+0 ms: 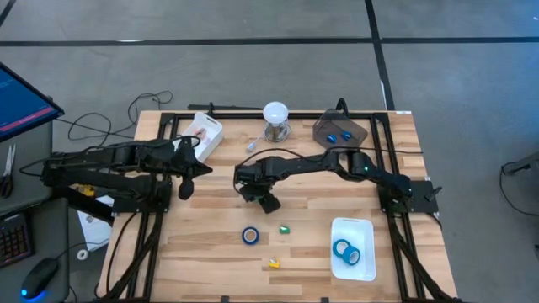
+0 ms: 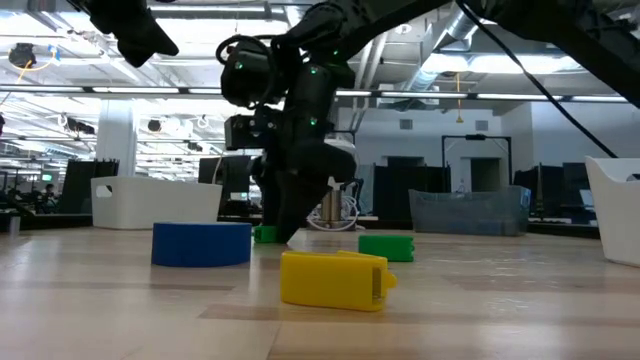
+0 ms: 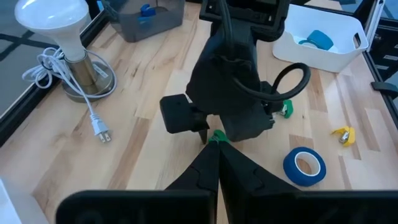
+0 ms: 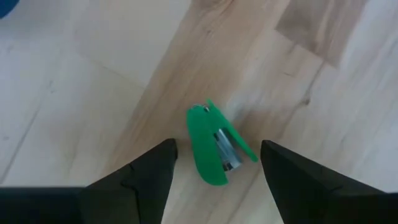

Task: Pick and place Stapler, Stapler remover, tape
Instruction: Put the top green stapler into the black bin

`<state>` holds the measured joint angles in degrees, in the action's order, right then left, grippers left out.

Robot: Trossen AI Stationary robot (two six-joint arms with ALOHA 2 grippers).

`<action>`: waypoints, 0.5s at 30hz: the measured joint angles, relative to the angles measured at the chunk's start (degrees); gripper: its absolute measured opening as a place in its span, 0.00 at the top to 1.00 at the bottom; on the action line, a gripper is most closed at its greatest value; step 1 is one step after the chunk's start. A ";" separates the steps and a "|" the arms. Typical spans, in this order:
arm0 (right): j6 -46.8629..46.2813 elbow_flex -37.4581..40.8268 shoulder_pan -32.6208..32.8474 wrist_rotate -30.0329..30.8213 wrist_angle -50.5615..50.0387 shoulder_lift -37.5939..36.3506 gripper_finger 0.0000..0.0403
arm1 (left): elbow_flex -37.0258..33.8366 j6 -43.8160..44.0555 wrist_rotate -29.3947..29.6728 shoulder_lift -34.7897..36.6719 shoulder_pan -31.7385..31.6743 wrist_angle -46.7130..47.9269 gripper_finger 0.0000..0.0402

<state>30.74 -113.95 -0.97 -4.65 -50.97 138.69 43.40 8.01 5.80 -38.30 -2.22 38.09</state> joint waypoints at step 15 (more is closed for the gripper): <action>-2.33 0.06 0.53 -0.65 0.35 0.12 0.81 | 0.00 0.00 -0.01 -0.01 0.01 0.02 1.00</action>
<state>28.41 -113.89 -0.45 -5.30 -50.63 138.80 43.40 8.01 5.80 -38.30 -2.22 38.11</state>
